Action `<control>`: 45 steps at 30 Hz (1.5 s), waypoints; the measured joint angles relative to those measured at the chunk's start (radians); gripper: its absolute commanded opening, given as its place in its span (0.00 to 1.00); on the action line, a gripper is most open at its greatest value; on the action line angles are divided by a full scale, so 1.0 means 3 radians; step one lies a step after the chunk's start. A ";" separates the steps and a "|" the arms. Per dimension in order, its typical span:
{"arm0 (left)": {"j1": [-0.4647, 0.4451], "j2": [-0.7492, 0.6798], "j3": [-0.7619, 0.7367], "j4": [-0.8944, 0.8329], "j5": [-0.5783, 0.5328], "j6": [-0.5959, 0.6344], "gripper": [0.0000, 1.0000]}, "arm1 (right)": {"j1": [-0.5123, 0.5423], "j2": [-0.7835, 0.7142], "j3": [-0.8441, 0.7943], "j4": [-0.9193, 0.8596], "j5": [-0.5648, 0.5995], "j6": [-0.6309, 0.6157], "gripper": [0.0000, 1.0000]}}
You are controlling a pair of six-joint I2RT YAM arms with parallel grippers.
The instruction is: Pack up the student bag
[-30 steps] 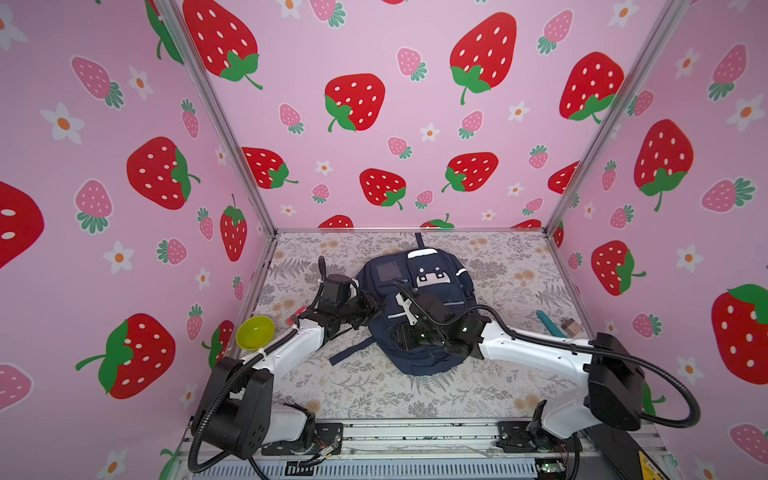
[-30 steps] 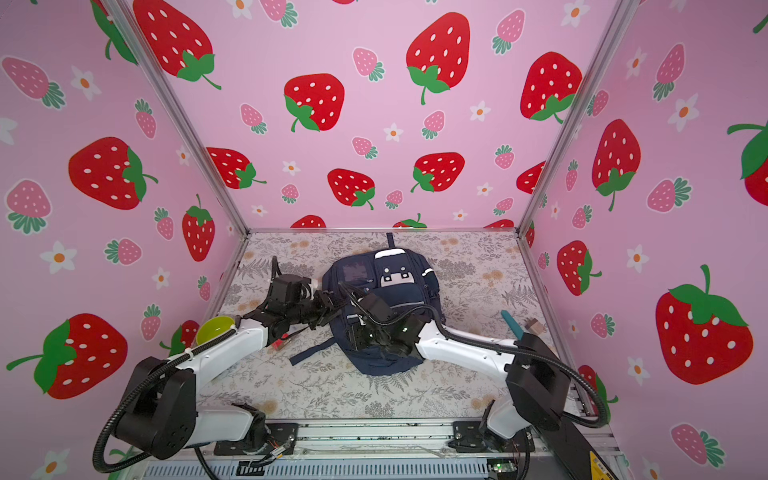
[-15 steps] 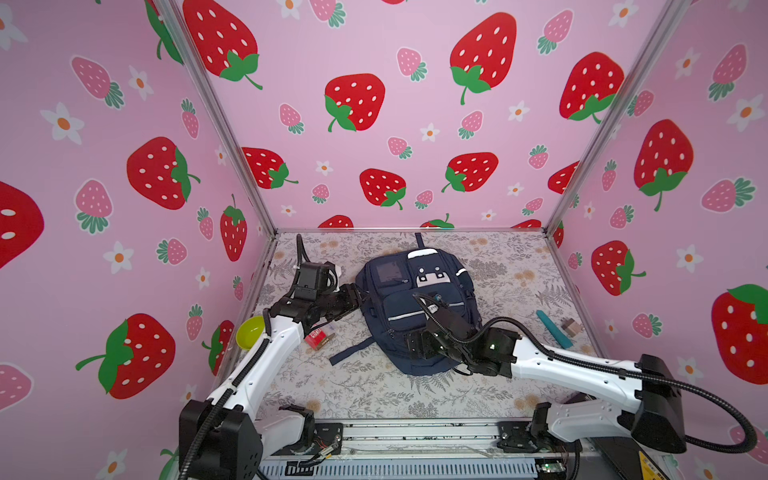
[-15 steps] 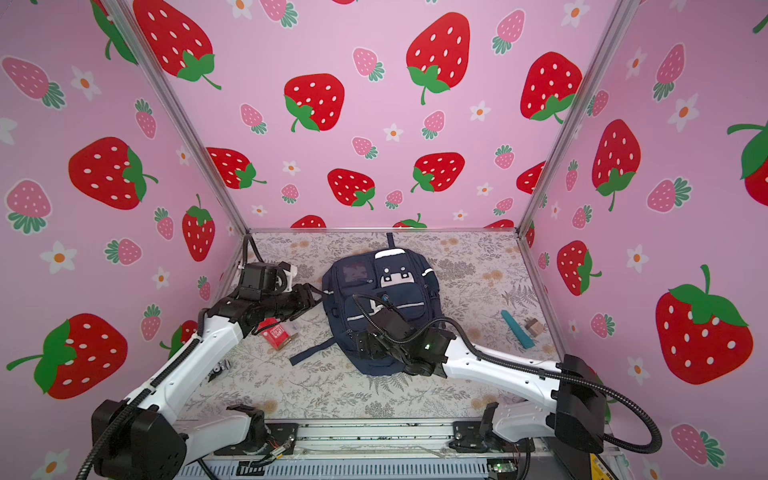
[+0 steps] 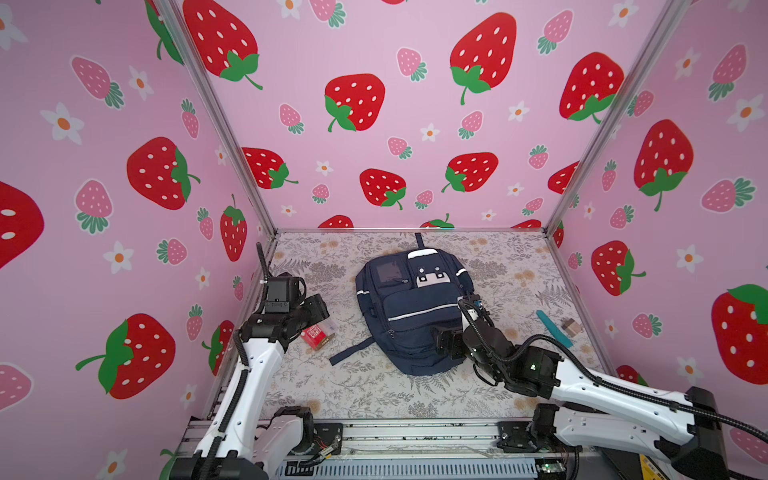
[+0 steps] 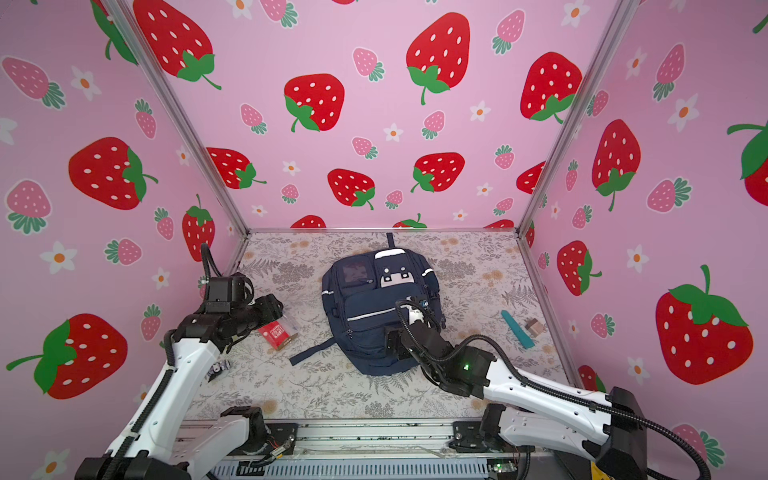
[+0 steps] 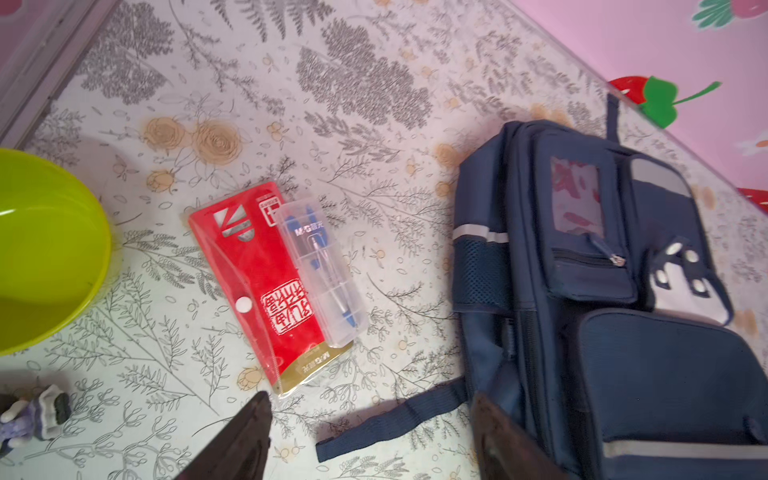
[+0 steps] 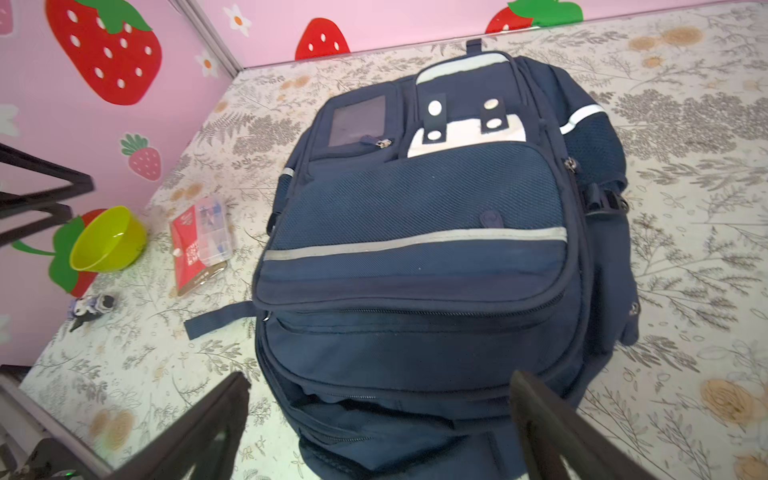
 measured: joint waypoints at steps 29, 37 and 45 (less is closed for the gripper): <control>0.0114 0.2622 0.1194 -0.0045 -0.0076 -0.0429 0.69 | -0.1462 0.0835 0.0415 0.0193 -0.2411 -0.0947 0.69; 0.0070 0.2747 0.1280 -0.0131 -0.0225 -0.0416 0.66 | -0.1518 0.0882 0.0477 0.0121 -0.2516 -0.1005 0.64; 0.0057 0.2873 0.1301 -0.0095 -0.0245 -0.0348 0.49 | -0.1539 0.0903 0.0743 0.0036 -0.2544 -0.1008 0.56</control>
